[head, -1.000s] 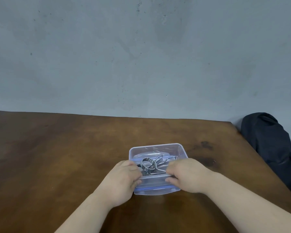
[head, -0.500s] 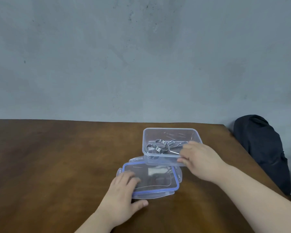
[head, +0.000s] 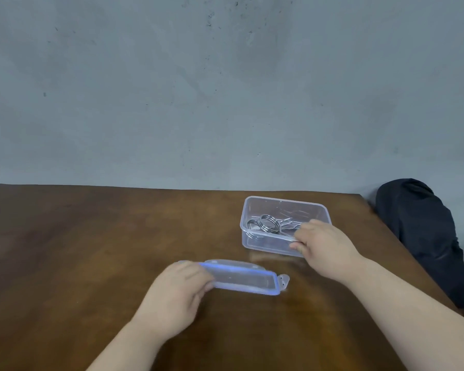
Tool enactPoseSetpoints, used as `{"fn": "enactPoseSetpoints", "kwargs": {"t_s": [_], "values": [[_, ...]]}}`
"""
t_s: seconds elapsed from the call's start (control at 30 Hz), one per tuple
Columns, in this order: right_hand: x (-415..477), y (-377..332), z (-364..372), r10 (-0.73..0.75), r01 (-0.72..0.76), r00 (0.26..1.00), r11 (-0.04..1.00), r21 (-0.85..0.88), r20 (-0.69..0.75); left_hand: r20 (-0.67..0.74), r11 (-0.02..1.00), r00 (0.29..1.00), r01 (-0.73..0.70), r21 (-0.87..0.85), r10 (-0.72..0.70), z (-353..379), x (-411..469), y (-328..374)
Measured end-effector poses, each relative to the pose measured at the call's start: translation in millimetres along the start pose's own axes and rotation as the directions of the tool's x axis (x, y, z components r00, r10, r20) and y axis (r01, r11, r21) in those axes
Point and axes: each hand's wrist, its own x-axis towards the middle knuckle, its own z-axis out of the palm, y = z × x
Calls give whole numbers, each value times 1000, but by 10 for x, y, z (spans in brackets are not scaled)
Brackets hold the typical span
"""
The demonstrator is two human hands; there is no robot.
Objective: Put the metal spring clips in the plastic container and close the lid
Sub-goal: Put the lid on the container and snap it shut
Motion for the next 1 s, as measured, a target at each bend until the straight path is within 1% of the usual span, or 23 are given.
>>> {"fn": "enactPoseSetpoints", "kwargs": {"t_s": [0.13,0.23,0.3,0.37,0.43,0.57,0.67,0.7,0.73,0.77,0.8,0.83,0.87,0.9,0.93,0.97,1.0], "values": [[27,-36,35,1,-2,997,1000,13,81,-81,997,997,-19,-70,14,-543,155,71],[17,-142,74,-52,53,989,999,0,135,-144,995,990,-13,-104,-2,-770,257,89],[18,-241,90,-72,70,982,997,17,172,-179,990,983,14,-137,-38,-823,338,77],[22,-357,132,-61,61,967,998,8,249,-191,979,977,59,-196,-97,-818,417,66],[13,-464,170,-50,46,958,999,20,284,-168,966,973,117,-232,-158,-776,489,58],[-14,-536,215,20,-57,952,992,114,305,-79,931,960,238,-276,-269,-632,618,-2],[-18,-484,193,-26,-11,963,991,135,269,-15,887,935,332,-321,-355,-514,731,-56],[-25,-450,173,-41,-4,971,983,185,236,1,879,930,348,-327,-368,-479,776,-67],[-53,-419,141,-31,-29,981,951,308,190,14,874,926,360,-326,-376,-448,822,-73],[-90,-389,108,31,-106,988,856,506,153,26,869,922,372,-325,-386,-422,872,-72],[-127,-351,84,135,-173,985,691,702,109,37,861,916,388,-328,-399,-399,925,-71],[-156,-322,55,269,-202,961,527,825,63,45,852,909,404,-333,-413,-372,980,-74],[-166,-298,34,368,-200,928,369,908,55,53,844,904,416,-337,-425,-345,1039,-79],[-169,-293,10,421,-204,903,242,949,87,57,840,900,426,-337,-433,-317,1097,-85],[-163,-290,-18,426,-214,895,157,964,130,61,835,896,433,-340,-440,-287,1155,-93],[-161,-306,-54,410,-234,898,134,963,161,70,825,891,444,-351,-449,-250,1213,-104],[-155,-341,-89,390,-244,905,148,958,170,84,811,885,455,-368,-458,-212,1268,-112]]}}
